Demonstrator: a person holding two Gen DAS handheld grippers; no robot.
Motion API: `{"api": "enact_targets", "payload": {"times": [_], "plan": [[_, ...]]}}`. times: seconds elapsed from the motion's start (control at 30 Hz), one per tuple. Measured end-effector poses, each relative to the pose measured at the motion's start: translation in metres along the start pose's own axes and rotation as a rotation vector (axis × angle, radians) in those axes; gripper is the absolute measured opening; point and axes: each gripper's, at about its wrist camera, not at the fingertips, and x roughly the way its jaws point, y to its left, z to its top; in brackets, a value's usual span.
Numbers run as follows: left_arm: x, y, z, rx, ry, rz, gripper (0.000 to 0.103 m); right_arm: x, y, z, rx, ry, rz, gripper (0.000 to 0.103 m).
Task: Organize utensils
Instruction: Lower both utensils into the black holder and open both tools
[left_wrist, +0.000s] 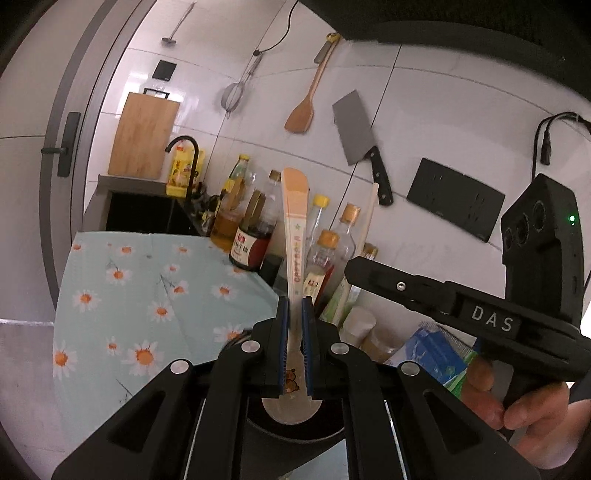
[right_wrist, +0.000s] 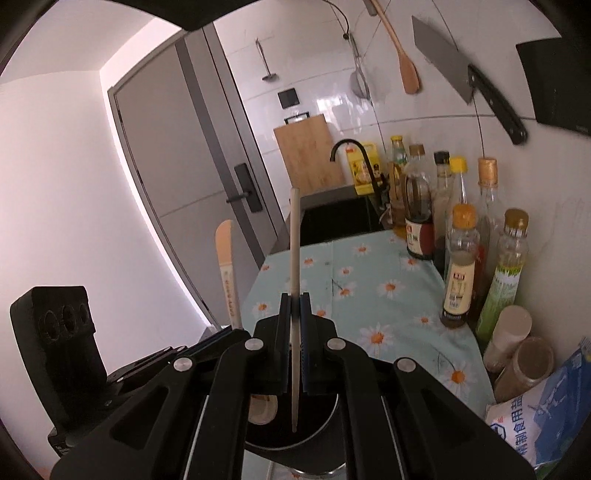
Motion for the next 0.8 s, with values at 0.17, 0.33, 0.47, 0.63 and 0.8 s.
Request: {"api": "enact_targets", "payload": {"times": [0.17, 0.33, 0.47, 0.63, 0.8], "plan": [[0.001, 0.001, -0.007, -0.031, 0.016, -0.003, 0.006, 0.008, -0.005, -0.008, 0.027, 0.042, 0.011, 0.006], [0.001, 0.003, -0.011, -0.06, 0.047, -0.008, 0.012, 0.01, -0.01, -0.014, 0.068, 0.071, 0.005, 0.031], [-0.004, 0.003, -0.011, -0.072, 0.041, 0.01, 0.029, 0.007, -0.014, -0.014, 0.094, 0.07, -0.005, 0.033], [-0.012, 0.002, -0.011, -0.074, 0.032, 0.019, 0.029, -0.001, -0.018, -0.013, 0.116, 0.064, -0.001, 0.033], [-0.022, -0.001, -0.01, -0.08, 0.021, 0.029, 0.029, -0.011, -0.017, -0.012, 0.12, 0.052, 0.002, 0.033]]}}
